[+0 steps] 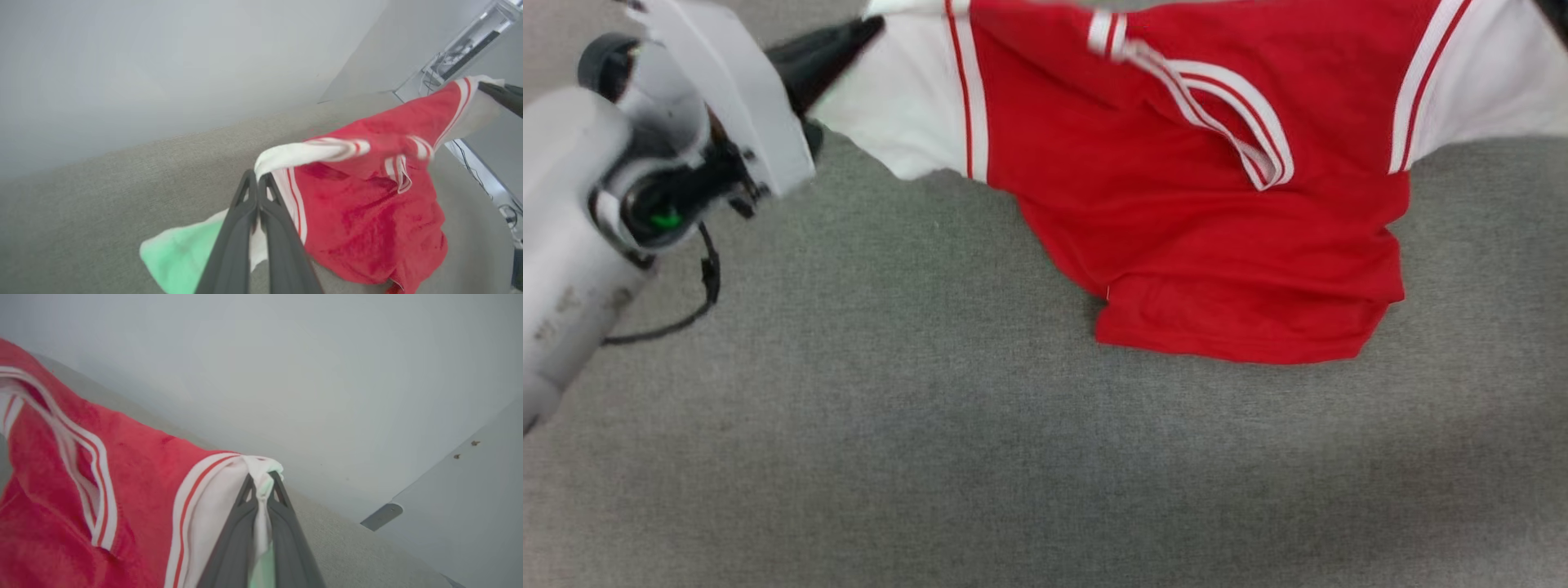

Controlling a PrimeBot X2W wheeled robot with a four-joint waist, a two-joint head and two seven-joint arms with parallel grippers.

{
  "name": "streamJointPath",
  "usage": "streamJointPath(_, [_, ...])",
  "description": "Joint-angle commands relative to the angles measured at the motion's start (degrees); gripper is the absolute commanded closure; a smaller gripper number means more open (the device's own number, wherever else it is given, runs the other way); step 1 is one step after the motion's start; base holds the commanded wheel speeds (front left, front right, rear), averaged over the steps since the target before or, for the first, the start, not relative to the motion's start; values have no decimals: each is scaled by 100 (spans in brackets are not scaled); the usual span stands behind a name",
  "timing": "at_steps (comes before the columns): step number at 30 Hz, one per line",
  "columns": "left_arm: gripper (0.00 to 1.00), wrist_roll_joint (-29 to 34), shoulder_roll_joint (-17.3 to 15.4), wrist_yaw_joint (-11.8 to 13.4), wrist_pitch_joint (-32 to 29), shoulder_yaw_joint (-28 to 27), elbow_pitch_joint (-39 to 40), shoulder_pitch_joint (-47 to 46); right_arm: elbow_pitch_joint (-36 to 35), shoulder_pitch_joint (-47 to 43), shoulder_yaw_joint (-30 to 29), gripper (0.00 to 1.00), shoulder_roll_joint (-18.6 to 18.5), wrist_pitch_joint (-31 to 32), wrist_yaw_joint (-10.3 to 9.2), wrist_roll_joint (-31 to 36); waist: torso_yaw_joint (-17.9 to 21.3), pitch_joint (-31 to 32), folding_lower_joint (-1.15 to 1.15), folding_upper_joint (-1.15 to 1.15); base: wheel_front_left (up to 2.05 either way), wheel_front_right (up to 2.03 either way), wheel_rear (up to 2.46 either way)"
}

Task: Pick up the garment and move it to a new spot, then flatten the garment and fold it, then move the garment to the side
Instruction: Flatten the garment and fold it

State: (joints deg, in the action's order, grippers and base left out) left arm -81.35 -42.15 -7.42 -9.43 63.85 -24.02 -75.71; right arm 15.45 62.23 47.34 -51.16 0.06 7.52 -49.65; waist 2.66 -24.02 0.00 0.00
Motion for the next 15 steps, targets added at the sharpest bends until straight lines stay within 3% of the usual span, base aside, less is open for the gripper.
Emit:
streamJointPath(1, [100, -129, 33, 1, 67, -105, -137, -31, 111, -9, -164, 100, 151, 18, -6, -26, -34, -138, 0, 0, 0, 0, 0])
streamJointPath(4, [100, -538, 319, -2, 143, -460, -588, -309, 436, 281, -546, 100, 647, 143, -5, -218, -12, -341, 0, 0, 0, 0, 0])
streamJointPath(9, [100, -422, 812, 78, 560, -834, -1576, -1291, 1270, 1368, -1138, 100, 1320, 149, -6, 60, 83, -699, 0, 0, 0, 0, 0])
streamJointPath(15, [100, -22, 1389, 225, 1838, -1357, -2552, -2836, 2412, 2975, -2056, 100, 1901, -422, -6, 678, 72, -915, 0, 0, 0, 0, 0])
